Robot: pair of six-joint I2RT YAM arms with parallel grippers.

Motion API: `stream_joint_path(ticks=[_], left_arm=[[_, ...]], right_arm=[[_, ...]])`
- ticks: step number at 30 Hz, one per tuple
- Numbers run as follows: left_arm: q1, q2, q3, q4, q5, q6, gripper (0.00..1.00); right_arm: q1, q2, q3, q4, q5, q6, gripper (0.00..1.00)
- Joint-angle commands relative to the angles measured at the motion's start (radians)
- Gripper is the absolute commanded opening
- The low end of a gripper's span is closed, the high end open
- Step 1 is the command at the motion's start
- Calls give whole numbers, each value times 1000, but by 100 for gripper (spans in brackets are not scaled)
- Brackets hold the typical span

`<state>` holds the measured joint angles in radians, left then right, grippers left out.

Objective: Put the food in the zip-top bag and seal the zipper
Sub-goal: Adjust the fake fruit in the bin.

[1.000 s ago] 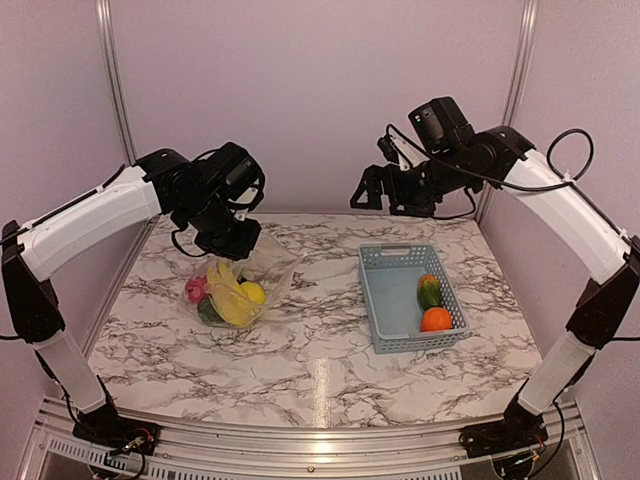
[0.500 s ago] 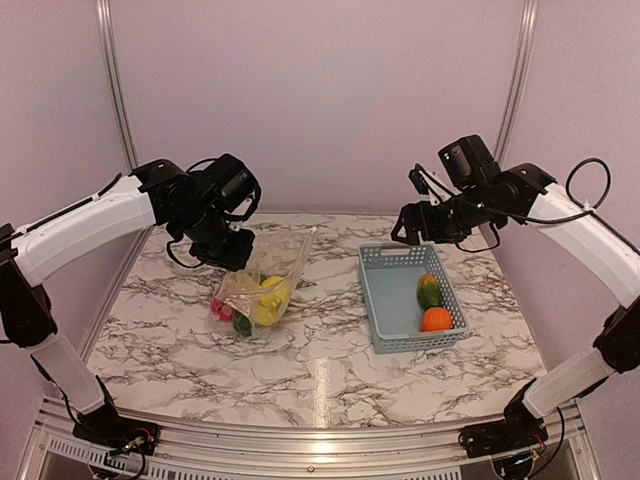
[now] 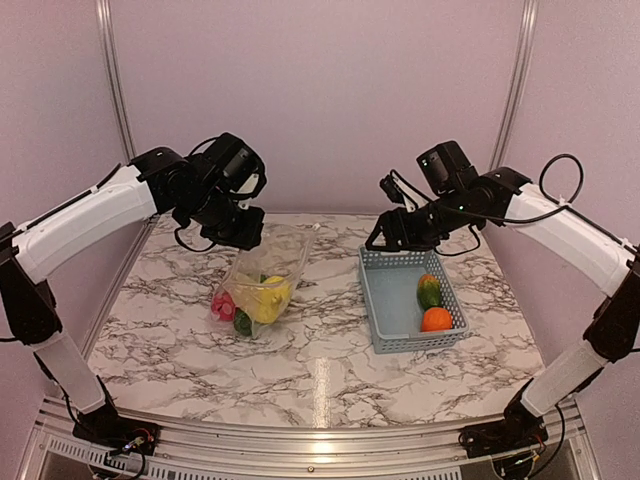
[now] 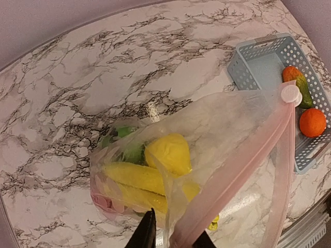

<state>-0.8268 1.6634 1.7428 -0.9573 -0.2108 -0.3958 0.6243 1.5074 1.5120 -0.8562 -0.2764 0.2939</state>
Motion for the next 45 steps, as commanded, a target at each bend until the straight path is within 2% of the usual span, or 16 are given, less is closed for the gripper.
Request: stream_joint_path(ticks=[1,7,13,27,31,45], left_arm=[[-4,59,78,40,10,31,18],[-3,74,125,36,38,36,0],[-3,56,120,28,42,54,0],[-4,27,34,124,125,-11,0],[-4,10,31,148,126,-16,0],[-4,-44,-25,195,152,-32,0]], right_arm=[[6,6,27,24,-38,-7,68],[4,5,64,-40,44,-36,66],[-26,-8,61,-106,184,-39,65],[-164,33,-132,-128,229,-36,63],[-190,57,-167,-103,302,-51,63],[-264,206,-121,-59,341,-83,63]])
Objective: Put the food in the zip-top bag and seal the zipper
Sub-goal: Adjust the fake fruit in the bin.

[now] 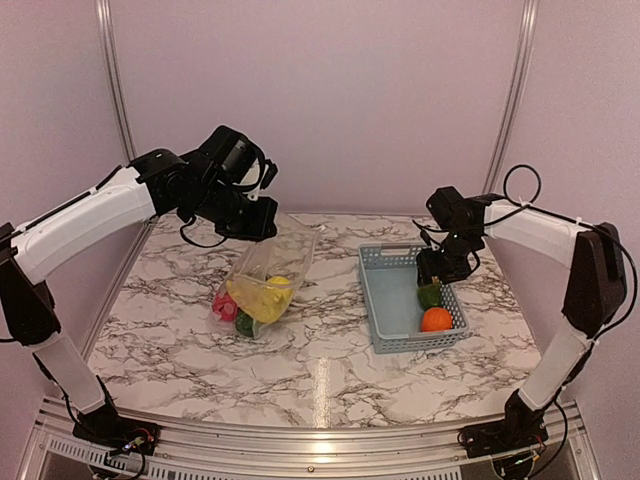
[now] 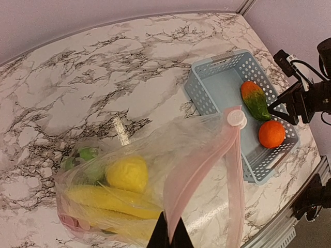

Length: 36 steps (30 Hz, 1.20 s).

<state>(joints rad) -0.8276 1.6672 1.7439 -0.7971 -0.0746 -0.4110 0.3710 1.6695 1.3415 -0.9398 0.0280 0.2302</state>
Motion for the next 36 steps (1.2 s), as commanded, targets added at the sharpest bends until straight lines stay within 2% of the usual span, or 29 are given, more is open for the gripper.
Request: stream_joint_path(ticks=[1,10,25,32,36], left_arm=[[-3,-53,-33,38,20,-19,0],[-2,-142,-140,135,49,-36,0],[-3,-171,-199,196,70,-56,0],[-3,-165,-204,207,70,-61,0],[-3,-160,-202,207,100,-61,0]], right_arm=[[-11,54,52,27,43,-20,63],[-11,131,98,36,124,-29,64],[41,239,65,79,139,-25,64],[136,246,158,50,90,-13,63],[144,223,210,1,95,-2,64]])
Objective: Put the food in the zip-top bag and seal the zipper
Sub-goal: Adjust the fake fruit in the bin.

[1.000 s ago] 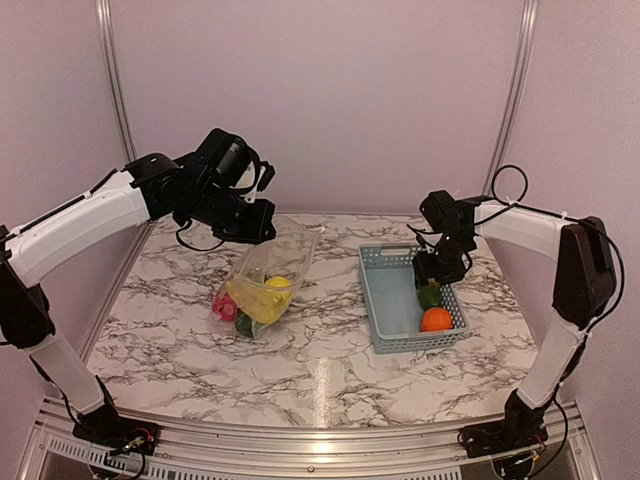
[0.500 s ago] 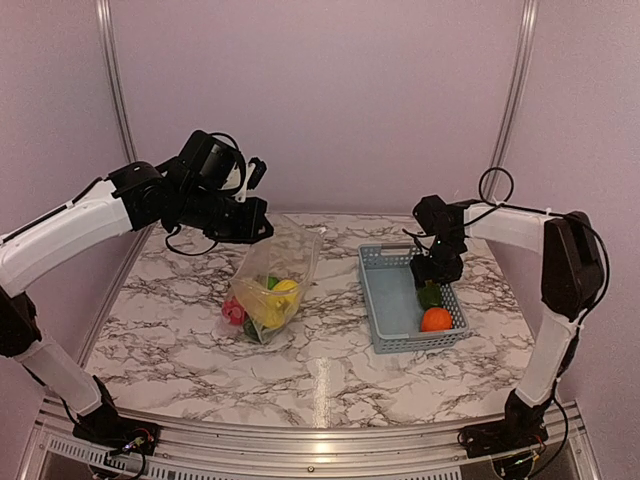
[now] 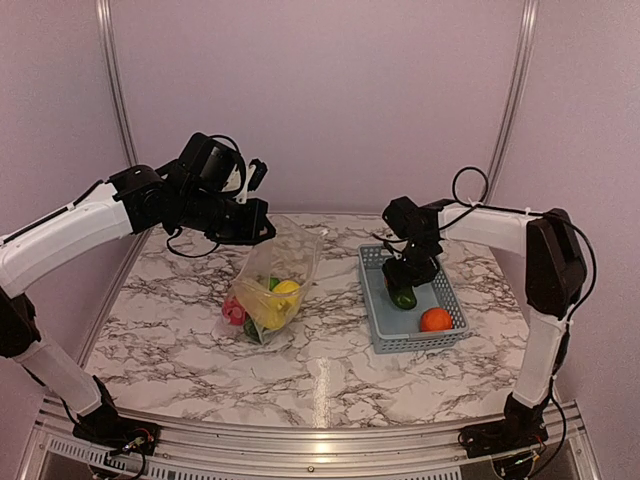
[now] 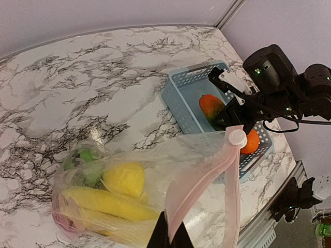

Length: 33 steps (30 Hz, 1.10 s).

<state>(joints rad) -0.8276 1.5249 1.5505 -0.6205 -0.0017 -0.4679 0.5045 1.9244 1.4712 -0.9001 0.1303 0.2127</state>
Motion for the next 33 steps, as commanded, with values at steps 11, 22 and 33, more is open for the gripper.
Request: stream_joint_path(ticks=[11,22,33], left_arm=[[-2,-23,-24,54,36,-25,0],[-2,-39,-55,66,53,-49,0],[-1,-37,-43,52,52,-35,0]], right_arm=[[-46,-51,65,12,-158,-26,77],[-78,71,139,61,-213,-101,78],[-78,173,203,51,-180,-84,76]])
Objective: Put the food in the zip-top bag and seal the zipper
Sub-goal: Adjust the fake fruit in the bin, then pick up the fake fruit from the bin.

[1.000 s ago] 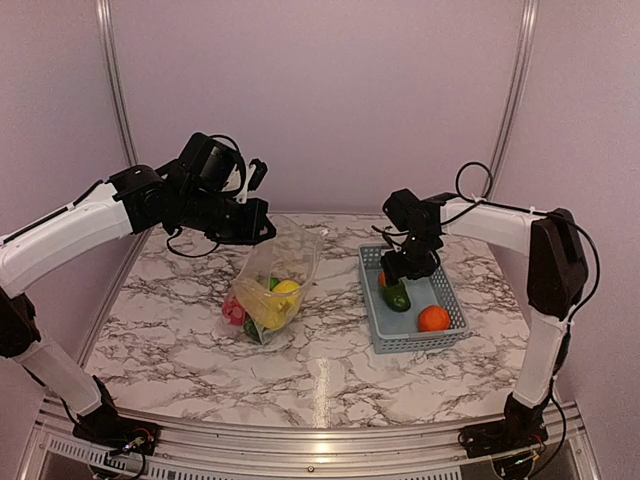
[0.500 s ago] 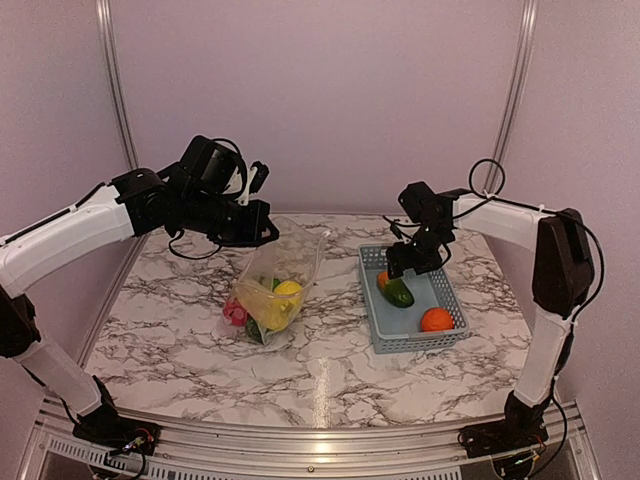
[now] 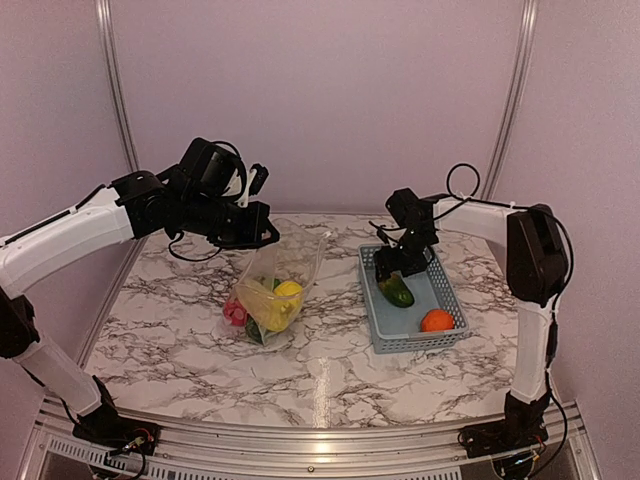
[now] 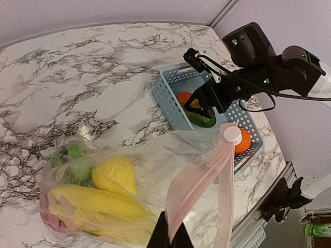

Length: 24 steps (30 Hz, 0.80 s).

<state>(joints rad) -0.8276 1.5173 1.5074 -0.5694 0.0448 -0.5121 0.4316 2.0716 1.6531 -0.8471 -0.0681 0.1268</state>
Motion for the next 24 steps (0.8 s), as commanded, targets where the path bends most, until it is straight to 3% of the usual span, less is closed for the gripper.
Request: stream_joint_path(ticks=[1,5,12,20,24], left_arm=[[-1,-31,-2,0,4,8,0],[-2,-40,-12,0,5,4,0],[-1,-38,-22,3,5,4,0],[-1,-29,-25,23,9,0,0],[0,-22,-27,35,18,-8,0]], right_arm=[[-5,29,13,1,18,5,75],[-4,27,-25,13,4,24,70],[-4,-31,-48,10,-28,54,49],[1,-237,-13,-33,-72,96,45],[49,-371,11,39,-118,104,43]])
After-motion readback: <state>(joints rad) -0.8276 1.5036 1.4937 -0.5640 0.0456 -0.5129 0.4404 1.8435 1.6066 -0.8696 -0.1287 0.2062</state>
